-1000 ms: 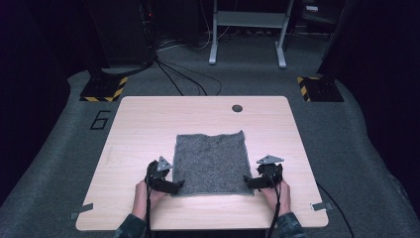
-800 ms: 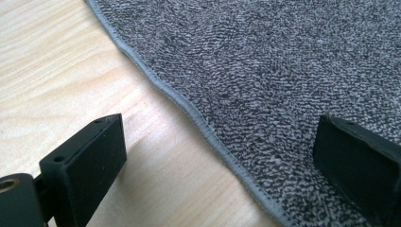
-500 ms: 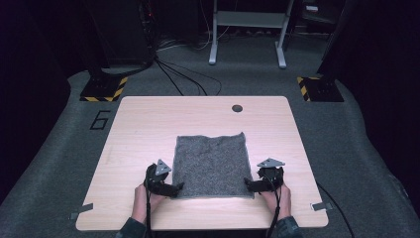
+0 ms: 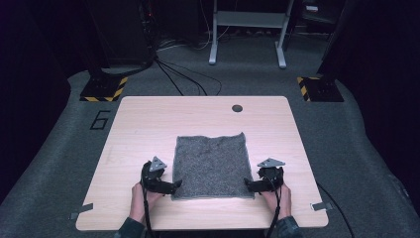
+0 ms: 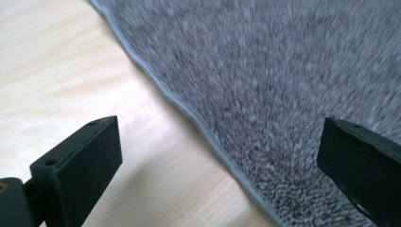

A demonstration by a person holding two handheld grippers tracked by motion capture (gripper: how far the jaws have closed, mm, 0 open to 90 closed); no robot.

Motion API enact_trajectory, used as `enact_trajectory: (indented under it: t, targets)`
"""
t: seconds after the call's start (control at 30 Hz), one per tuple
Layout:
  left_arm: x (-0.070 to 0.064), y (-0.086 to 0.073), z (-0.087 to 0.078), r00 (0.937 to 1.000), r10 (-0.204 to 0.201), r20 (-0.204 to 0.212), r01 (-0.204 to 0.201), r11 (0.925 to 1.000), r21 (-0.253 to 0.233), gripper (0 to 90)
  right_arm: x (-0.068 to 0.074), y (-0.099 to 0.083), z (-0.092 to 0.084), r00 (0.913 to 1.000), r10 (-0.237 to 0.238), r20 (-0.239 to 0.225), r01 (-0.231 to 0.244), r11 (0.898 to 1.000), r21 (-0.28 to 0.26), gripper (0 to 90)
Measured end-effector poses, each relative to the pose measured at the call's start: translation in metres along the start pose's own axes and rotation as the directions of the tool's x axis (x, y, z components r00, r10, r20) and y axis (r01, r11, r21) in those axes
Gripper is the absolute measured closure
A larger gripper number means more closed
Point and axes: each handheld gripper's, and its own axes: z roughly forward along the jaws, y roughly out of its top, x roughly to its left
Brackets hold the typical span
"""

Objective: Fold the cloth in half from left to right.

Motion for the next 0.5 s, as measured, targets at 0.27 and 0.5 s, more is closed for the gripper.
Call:
enact_trajectory:
  t: [0.27,0.5]
  targets:
    - [0.025,0.026,-0.01,0.9998,-0.02,0.004,0.02,0.9995,-0.023,0.7,0.003,0.008,-0.016,0.9992,0.019,-0.036,-0.02,0.998,-0.051,1.9]
    - [0.035,0.044,-0.003,0.9987,-0.037,0.034,0.038,0.9987,-0.033,0.0,0.045,0.03,-0.02,0.9872,-0.052,-0.15,0.043,0.997,-0.063,4.3]
